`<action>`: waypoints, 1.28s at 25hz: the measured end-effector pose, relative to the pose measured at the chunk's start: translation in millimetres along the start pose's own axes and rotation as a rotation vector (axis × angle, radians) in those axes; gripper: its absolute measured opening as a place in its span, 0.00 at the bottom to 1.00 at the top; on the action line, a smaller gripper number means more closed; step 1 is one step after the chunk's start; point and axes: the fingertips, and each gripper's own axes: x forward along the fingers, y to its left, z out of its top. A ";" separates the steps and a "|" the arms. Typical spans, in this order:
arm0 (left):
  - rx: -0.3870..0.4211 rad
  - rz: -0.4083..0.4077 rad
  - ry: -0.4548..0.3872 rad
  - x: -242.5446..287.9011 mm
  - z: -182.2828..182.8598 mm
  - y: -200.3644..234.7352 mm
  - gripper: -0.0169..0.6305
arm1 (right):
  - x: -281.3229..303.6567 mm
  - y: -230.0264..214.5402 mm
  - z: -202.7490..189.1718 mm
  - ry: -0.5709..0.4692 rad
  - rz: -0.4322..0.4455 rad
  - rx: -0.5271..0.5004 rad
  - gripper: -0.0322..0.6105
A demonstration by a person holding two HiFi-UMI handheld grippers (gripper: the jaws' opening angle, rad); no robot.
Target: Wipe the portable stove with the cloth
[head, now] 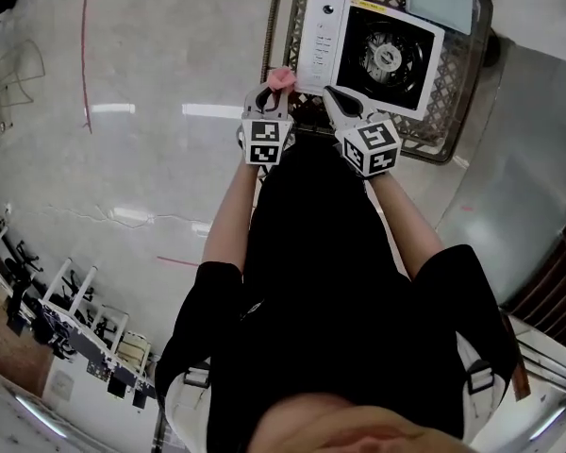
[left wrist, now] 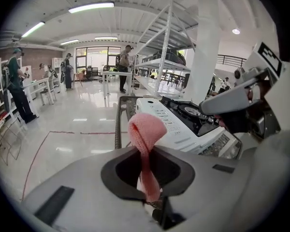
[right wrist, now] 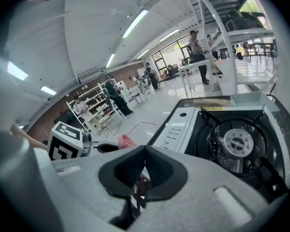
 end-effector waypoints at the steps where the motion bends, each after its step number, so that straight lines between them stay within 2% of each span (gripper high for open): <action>1: 0.011 -0.009 0.010 4.0 2.3 -0.4 0.07 | 3.9 -4.2 1.6 -0.005 0.003 0.012 0.05; 8: 0.104 -0.062 0.087 22.6 0.6 -11.5 0.07 | 19.0 -29.4 18.1 -0.043 -0.002 0.052 0.05; 15: 0.141 -0.123 0.094 31.5 17.8 -19.6 0.07 | 8.1 -51.3 42.6 -0.100 -0.071 0.072 0.05; 18: 0.145 -0.147 0.081 40.0 27.6 -18.3 0.07 | 3.4 -61.3 45.6 -0.127 -0.136 0.101 0.05; 22: 0.183 -0.229 0.079 47.7 35.1 -17.3 0.07 | 1.5 -57.4 43.2 -0.152 -0.229 0.154 0.05; 26: 0.222 -0.331 0.065 57.6 45.0 -11.7 0.07 | 6.5 -39.3 37.3 -0.171 -0.328 0.208 0.05; 32: 0.272 -0.477 0.076 60.2 46.0 -7.2 0.07 | -3.5 14.2 11.6 -0.213 -0.505 0.330 0.05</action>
